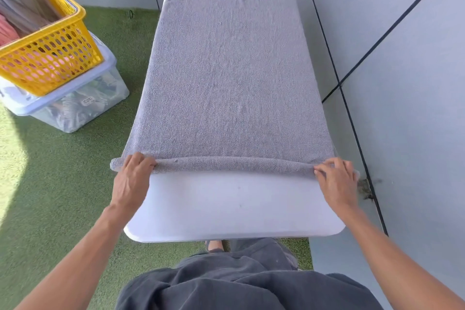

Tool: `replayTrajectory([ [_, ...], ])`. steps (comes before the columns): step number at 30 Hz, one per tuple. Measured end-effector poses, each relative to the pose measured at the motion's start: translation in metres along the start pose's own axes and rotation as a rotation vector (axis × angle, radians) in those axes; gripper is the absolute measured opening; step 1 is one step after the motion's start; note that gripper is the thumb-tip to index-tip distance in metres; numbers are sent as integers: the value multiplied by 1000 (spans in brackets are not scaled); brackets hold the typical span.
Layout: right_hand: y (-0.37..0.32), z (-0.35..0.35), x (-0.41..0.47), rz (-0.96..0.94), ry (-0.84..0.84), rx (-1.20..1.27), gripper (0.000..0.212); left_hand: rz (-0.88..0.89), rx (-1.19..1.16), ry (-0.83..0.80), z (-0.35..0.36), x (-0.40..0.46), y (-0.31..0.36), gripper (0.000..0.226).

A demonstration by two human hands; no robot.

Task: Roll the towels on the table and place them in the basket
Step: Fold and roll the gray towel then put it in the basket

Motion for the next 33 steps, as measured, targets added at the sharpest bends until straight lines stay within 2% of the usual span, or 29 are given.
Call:
replayTrajectory([
  [2,-5,8,-12,-56,6,4,25,-3,-16,10,7,-13,6,15],
  [5,-5,23,-18,-98,-81,3,47,40,23,-18,15,-23,12,39],
  [7,-4,26,-9,-71,-130,57,42,52,47,-24,16,-17,12,45],
  [12,-2,31,16,-56,-233,67,33,24,53,-47,17,6,1,28],
  [15,1,32,16,-111,-344,44,28,17,46,-166,20,7,-10,22],
  [17,3,33,14,-119,-473,10,26,-24,-7,-281,24,6,-20,26],
  [19,11,34,15,-39,-588,-26,26,-134,-85,-401,30,9,-31,33],
  [20,13,32,17,20,-605,38,25,-201,-132,-424,30,12,-34,35],
  [21,12,28,18,75,-590,162,23,-260,-192,-410,29,15,-37,34],
  [23,11,13,21,119,-393,362,20,-293,-274,-268,19,23,-38,29],
  [25,8,1,14,92,-167,300,11,-182,-187,-109,5,24,-29,22],
  [27,3,0,1,20,-58,169,10,-32,-57,-26,3,16,-12,17],
  [30,1,11,-12,-71,-105,92,35,59,34,38,4,-4,12,14],
  [33,2,24,-11,-102,-199,88,47,64,47,-39,19,-11,15,36],
])
Point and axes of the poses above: each hand's wrist, its own x-axis towards the middle knuckle, its own z-axis out of the palm, y = z × x, the point moved 8 cm from there along x, towards the middle knuckle, and after that the axes turned 10 degrees about z, right-handed, at the moved point
